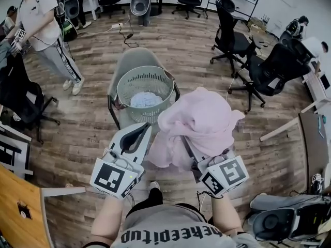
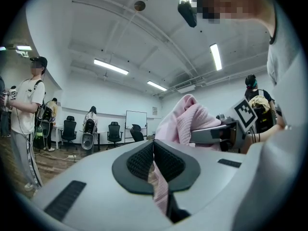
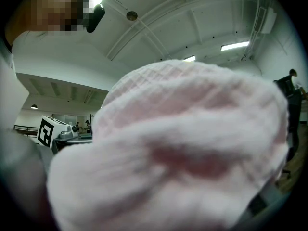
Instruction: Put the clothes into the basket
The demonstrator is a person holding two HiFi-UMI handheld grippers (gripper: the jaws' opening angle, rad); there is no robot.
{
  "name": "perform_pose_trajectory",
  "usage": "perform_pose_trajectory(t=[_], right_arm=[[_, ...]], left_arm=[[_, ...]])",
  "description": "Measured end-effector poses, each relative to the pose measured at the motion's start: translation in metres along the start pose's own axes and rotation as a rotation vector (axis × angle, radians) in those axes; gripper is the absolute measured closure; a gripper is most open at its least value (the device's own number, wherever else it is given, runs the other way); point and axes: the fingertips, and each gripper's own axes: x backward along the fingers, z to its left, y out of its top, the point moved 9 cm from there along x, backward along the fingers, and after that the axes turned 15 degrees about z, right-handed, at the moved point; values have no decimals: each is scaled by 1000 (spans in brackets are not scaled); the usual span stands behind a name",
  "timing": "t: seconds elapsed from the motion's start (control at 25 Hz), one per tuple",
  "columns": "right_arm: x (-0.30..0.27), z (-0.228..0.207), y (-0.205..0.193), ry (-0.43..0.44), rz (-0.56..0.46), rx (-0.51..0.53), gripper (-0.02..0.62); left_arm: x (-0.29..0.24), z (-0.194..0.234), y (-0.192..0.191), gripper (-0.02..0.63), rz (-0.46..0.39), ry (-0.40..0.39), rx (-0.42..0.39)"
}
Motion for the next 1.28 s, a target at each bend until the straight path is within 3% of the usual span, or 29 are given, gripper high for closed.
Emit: perform_pose_trajectory(t=[0.64,1.28], right_arm=[[-44,-8,9,-40,12,-19,357],[-92,-87,41,83,11,21,357]], left_arm=[[-22,58,-10,591,0,-8,35],[-79,73,9,592,5,148,62]])
